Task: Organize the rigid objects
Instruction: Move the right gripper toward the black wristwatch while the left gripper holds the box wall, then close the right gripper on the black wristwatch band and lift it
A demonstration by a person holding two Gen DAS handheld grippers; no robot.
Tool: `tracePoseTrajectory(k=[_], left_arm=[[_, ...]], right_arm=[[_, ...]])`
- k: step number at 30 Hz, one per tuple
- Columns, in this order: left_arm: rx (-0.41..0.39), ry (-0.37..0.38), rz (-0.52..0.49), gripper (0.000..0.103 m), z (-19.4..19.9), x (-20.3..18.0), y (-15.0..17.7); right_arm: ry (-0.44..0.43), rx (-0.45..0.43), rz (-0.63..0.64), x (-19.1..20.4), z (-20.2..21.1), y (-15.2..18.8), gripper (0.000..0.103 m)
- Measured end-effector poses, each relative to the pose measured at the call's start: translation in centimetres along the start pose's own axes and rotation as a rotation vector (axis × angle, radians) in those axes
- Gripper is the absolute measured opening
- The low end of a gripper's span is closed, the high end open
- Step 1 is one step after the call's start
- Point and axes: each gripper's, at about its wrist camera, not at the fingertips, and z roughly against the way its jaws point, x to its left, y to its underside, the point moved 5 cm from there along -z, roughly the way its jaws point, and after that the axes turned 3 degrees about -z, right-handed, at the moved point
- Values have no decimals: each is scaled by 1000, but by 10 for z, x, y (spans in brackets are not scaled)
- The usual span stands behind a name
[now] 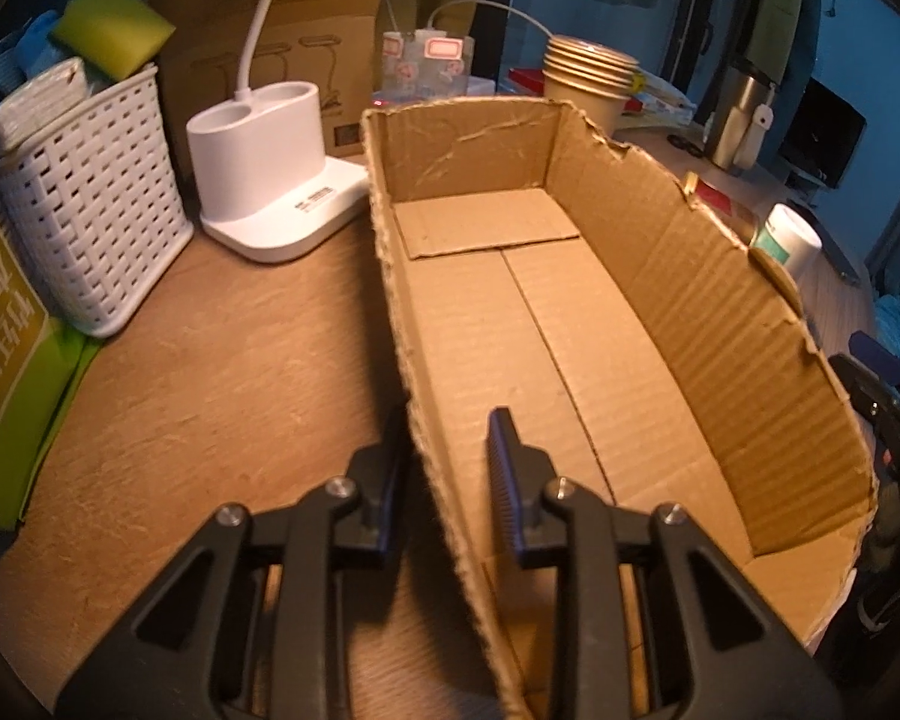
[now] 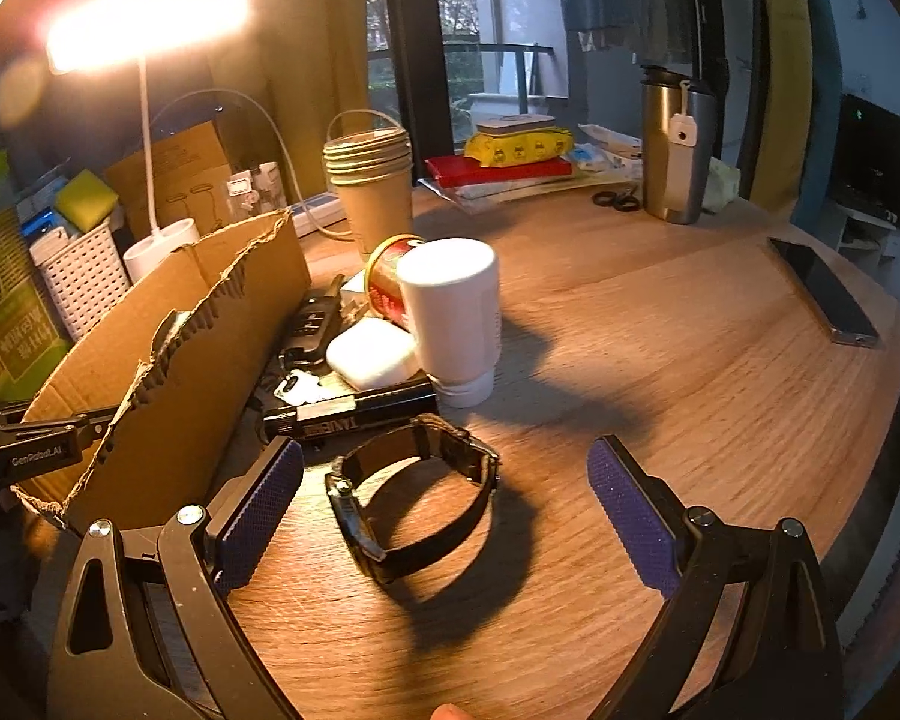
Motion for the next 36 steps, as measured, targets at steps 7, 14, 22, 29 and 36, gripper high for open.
tracePoseTrajectory(k=[7, 14, 22, 29, 36], left_arm=[[-5, -23, -38, 27, 3, -3, 3], [-2, -31, -16, 27, 3, 2, 4], [-1, -41, 19, 27, 6, 4, 7], [-2, -51, 1, 29, 5, 0, 6], [-3, -54, -11, 29, 4, -2, 4]], right_arm=[[8, 24, 3, -1, -11, 5, 98], [36, 39, 8, 1, -17, 6, 98], [52, 89, 16, 0, -26, 7, 98], [72, 114, 32, 3, -30, 9, 98], [79, 135, 59, 5, -36, 13, 75]])
